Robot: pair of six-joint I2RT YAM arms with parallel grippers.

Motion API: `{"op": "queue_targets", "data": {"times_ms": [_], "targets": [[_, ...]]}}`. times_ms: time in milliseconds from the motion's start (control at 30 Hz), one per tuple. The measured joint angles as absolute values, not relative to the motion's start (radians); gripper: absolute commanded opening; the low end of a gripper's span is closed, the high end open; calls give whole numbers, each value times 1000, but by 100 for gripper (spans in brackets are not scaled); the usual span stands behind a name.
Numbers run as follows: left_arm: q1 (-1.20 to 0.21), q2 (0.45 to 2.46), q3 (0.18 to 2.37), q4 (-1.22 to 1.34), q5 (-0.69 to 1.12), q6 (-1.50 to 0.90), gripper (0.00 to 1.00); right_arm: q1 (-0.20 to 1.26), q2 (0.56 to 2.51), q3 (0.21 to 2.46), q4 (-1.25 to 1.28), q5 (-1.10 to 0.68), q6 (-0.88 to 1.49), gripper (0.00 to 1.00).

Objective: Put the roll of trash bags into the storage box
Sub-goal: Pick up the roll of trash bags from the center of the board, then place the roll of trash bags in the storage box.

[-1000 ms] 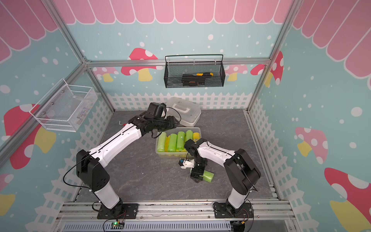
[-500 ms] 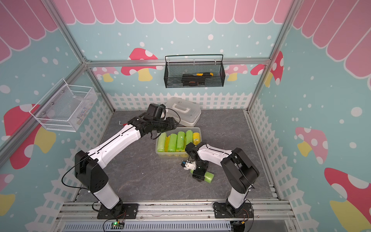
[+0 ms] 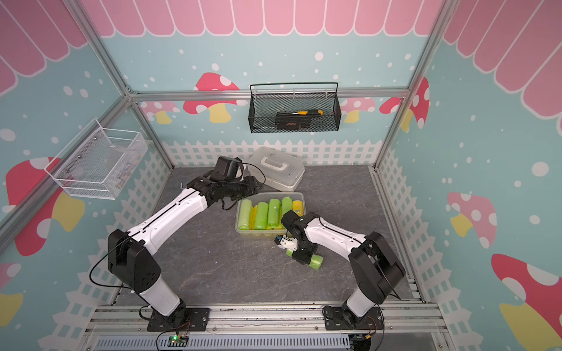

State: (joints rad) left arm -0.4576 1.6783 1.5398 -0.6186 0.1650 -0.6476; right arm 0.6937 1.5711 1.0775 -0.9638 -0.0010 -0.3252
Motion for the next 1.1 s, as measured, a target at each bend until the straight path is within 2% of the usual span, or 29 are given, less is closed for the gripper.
{"op": "queue_targets", "data": {"times_ms": [267,533,833,1100], "targets": [[-356,1579,1445,-615,157,-647,61,694,1550,1380,-1002,-80,-255,50],[-289,1523,1351,-616,157,-647,61,694,1746,1672,-954,-186,-121,49],[-178,1401,1248,-613,155,-643,62,670,1935,1726,-768,-344,157,51],[-147,1379,1203,-614,163,-638,62,650,2006,1726,-582,-422,411,49]]}}
